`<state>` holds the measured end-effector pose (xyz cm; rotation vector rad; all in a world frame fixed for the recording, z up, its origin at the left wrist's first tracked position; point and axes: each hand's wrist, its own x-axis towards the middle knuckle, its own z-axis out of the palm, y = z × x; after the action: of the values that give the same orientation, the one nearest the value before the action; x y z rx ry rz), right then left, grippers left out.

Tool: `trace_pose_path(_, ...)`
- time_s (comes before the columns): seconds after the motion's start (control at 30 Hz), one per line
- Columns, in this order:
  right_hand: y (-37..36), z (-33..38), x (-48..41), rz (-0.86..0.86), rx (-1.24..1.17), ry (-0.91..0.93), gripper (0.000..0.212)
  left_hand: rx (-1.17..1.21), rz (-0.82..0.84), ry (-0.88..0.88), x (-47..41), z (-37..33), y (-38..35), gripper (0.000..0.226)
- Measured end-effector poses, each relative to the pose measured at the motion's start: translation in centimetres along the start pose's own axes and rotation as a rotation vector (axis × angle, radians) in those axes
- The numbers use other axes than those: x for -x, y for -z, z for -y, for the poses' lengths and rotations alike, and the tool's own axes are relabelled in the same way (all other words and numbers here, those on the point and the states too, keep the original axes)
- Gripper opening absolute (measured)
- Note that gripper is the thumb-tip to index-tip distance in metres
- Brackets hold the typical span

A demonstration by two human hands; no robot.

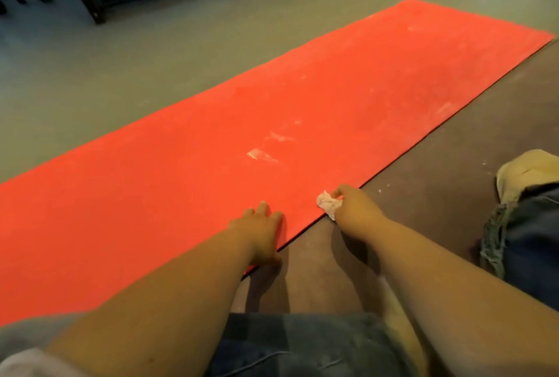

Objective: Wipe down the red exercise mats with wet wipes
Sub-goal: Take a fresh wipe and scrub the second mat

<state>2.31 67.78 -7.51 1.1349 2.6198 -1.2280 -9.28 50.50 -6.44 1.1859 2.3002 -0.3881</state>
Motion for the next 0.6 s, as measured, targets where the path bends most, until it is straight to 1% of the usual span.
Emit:
trace_pose_path(0.03,-0.1,-0.7,-0.2,0.003,0.099,0.043,0.031,-0.035,0.015,-0.006,-0.2,0.0,-0.5,0.105)
trace_pose_path(0.07,-0.1,-1.2,-0.3,0.001,0.165,0.083,0.038,-0.063,0.03,-0.011,-0.3,0.0,-0.8,0.105)
trace_pose_path(0.1,-0.4,-1.6,-0.5,-0.008,0.219,0.127,0.041,-0.088,0.036,-0.02,-0.2,0.0,-0.9,0.102)
trace_pose_path(0.17,-1.2,-2.1,-0.6,-0.014,0.262,0.143,0.048,-0.154,0.013,-0.036,0.2,-0.5,-0.9,0.09)
trace_pose_path(0.23,-1.7,-1.9,-0.5,-0.017,0.296,0.128,0.054,-0.19,-0.012,0.013,0.2,-1.3,-1.0,0.078)
trace_pose_path(0.3,-1.7,-1.6,-0.4,-0.027,0.375,0.126,0.056,-0.167,0.021,0.111,0.2,-1.9,-0.9,0.074)
trace_pose_path(0.37,-1.2,-1.1,-0.4,-0.095,0.493,0.143,0.051,-0.141,0.034,0.171,0.5,-1.7,-0.1,0.073)
trace_pose_path(0.4,-0.7,-0.7,-0.5,-0.132,0.539,0.154,0.046,-0.138,0.004,0.17,0.7,-1.4,0.6,0.072)
trace_pose_path(0.5,1.0,2.1,-1.0,-0.199,0.595,0.227,0.024,-0.184,-0.124,0.143,1.8,0.4,2.9,0.067)
trace_pose_path(0.53,1.7,3.5,-1.2,-0.233,0.611,0.266,0.02,-0.199,-0.172,0.144,2.4,0.9,3.8,0.063)
trace_pose_path(0.6,3.3,6.0,-1.6,-0.298,0.672,0.342,0.018,-0.236,-0.286,0.141,3.7,1.9,5.8,0.05)
